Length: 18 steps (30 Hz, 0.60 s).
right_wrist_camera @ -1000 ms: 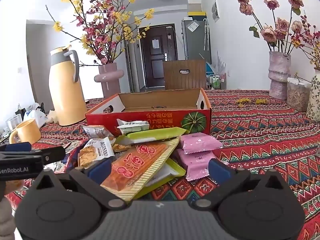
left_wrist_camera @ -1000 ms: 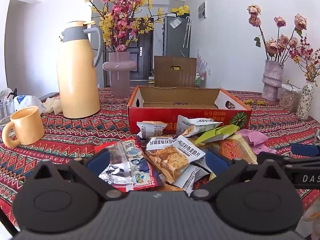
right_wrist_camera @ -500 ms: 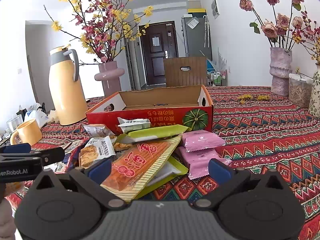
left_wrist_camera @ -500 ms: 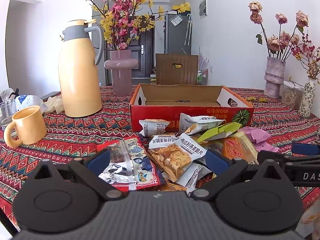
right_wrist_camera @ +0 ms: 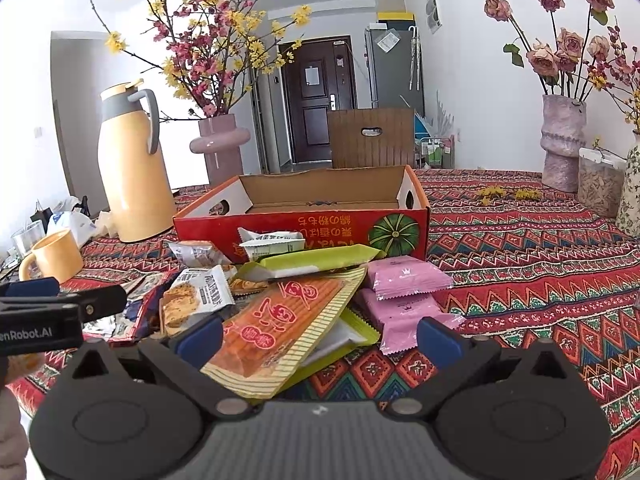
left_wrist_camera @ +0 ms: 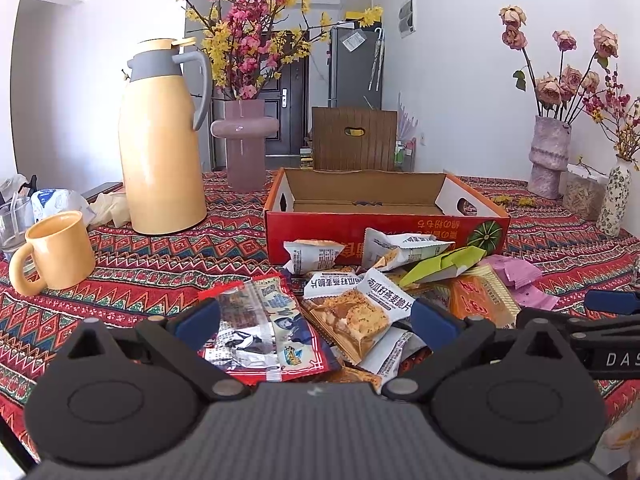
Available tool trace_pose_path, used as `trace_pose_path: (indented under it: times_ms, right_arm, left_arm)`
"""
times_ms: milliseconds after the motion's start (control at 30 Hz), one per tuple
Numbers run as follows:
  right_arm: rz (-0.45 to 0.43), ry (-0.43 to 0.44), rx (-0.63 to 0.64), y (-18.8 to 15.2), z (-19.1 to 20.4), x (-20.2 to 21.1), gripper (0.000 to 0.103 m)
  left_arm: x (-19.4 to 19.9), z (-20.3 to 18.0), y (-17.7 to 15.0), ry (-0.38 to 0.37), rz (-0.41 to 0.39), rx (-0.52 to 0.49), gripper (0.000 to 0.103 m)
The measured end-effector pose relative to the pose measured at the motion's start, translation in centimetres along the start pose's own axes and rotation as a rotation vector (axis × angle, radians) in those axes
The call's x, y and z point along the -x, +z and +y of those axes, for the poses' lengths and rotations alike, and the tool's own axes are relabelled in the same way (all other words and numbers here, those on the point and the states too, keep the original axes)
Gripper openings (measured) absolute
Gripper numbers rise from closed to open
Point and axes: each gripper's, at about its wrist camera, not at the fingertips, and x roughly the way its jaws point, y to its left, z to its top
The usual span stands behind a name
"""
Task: Organize snacks
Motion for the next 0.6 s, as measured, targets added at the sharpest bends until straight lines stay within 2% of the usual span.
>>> trace_pose_path:
  times_ms: [600]
  right_arm:
    - [-0.034,-0.021,0.027,0.05,0.32,0.40,0.103]
  left_arm:
    - [0.59,0.75,-0.44,0.001,-0.038,0.014,0.103]
